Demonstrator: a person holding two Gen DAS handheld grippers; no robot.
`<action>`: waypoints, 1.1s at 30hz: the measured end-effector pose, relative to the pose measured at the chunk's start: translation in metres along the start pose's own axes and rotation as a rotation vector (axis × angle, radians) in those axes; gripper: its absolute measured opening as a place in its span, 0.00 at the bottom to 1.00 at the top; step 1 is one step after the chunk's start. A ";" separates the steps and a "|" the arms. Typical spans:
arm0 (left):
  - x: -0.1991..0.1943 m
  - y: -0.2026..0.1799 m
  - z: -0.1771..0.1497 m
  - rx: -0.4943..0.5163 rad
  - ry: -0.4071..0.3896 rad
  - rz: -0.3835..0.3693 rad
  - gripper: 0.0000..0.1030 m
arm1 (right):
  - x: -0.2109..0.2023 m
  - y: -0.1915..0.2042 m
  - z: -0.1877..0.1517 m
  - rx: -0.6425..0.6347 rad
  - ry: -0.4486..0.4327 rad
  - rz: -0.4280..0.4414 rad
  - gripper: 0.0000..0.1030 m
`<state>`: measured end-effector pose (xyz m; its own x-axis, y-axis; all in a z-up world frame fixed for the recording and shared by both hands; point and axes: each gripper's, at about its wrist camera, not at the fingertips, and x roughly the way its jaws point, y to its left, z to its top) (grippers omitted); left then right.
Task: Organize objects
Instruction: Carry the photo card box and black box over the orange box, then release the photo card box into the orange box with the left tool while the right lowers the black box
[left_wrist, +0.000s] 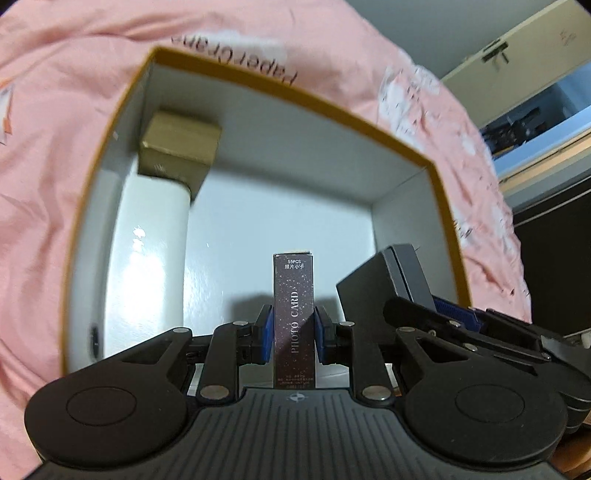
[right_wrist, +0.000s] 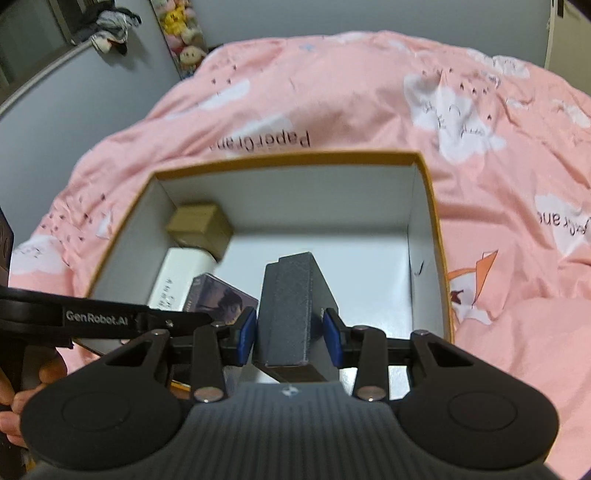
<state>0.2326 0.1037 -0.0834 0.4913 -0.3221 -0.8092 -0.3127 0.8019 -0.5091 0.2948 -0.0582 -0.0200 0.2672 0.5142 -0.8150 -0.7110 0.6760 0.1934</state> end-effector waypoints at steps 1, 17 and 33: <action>0.004 0.001 0.000 -0.003 0.011 0.005 0.24 | 0.004 0.000 0.000 0.000 0.007 -0.001 0.40; 0.001 0.004 -0.006 0.106 0.030 0.176 0.37 | 0.032 0.015 -0.007 -0.135 0.070 -0.146 0.40; -0.051 -0.007 -0.003 0.153 -0.197 0.149 0.77 | 0.049 0.043 0.002 -0.258 0.189 -0.188 0.42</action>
<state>0.2072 0.1126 -0.0391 0.6026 -0.1027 -0.7914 -0.2743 0.9046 -0.3263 0.2785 -0.0030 -0.0509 0.3011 0.2706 -0.9144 -0.8078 0.5819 -0.0938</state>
